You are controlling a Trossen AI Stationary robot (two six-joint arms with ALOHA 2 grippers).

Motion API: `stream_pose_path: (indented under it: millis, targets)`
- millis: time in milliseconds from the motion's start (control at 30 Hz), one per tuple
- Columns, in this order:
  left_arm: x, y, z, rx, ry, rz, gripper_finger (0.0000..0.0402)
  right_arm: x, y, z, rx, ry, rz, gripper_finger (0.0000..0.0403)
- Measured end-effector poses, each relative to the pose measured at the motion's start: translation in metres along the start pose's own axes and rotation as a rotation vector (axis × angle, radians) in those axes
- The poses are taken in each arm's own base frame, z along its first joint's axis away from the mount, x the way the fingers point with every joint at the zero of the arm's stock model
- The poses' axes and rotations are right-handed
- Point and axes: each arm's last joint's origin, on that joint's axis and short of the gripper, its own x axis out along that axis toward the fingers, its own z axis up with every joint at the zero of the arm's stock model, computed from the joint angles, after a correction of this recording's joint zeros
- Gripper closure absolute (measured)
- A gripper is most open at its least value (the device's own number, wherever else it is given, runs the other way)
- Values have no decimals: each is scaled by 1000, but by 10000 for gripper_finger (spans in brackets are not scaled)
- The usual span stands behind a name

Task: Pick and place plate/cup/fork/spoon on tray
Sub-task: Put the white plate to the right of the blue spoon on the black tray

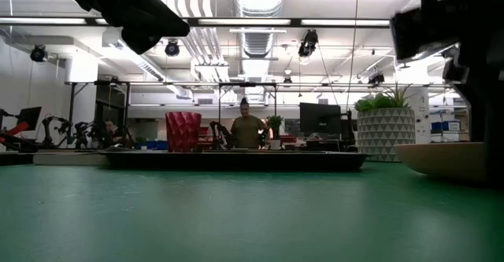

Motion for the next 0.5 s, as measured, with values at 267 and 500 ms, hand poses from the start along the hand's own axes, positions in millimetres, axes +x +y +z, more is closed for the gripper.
stream_pose_path:
  millis: [267,500]
  targets:
    - [0,0,0,-1,-3,-1,402,6,2,-1,27,10,-18,331]
    - [0,0,0,-1,-3,-1,402,2,3,0,31,18,-2,385]
